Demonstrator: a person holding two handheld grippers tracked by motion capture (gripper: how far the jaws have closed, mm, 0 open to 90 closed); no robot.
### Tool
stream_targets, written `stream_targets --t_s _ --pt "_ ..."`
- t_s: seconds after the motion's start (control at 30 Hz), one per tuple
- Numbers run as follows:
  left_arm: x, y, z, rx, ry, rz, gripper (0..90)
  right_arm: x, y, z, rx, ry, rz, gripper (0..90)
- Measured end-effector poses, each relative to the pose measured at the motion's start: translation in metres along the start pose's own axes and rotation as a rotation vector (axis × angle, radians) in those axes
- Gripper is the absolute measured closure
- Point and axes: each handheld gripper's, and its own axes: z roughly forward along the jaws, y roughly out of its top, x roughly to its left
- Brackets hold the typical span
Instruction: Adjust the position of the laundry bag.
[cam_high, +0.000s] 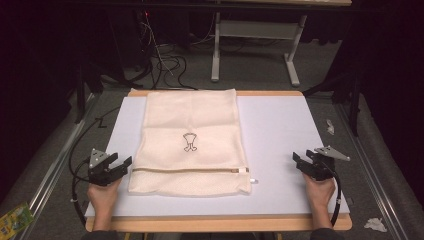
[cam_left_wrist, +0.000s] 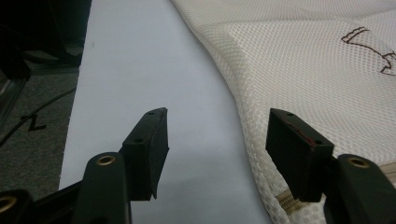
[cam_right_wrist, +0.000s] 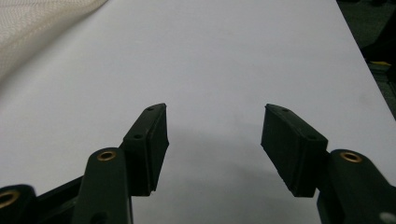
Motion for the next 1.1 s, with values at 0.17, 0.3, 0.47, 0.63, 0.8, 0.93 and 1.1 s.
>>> stream_targets --t_s 0.17,0.3,0.47,0.63,0.8,0.93,1.1 --pt "0.001 0.001 0.002 0.022 -0.003 -0.004 39.1 0.0 0.0 0.0 0.005 0.001 -0.007 41.3" --pt "0.002 0.001 0.002 0.021 -0.007 -0.014 38.2 0.0 0.0 0.001 0.009 0.005 -0.001 40.6" --pt "0.002 0.001 0.002 0.021 -0.009 -0.017 37.2 0.001 -0.001 -0.002 -0.014 0.035 -0.02 39.6" --pt "0.002 0.001 0.002 0.022 -0.004 -0.012 36.5 0.0 0.0 0.0 -0.004 0.045 -0.025 39.3" --pt "0.007 0.002 0.003 0.037 -0.051 -0.054 34.4 -0.001 0.0 0.0 0.001 0.04 -0.003 38.7" --pt "0.014 0.003 0.006 0.065 -0.12 -0.089 35.6 -0.003 0.001 0.001 0.01 0.047 0.006 37.9" --pt "0.016 0.004 0.005 0.031 -0.13 -0.105 39.5 -0.001 0.001 0.0 0.007 0.027 0.002 37.7"
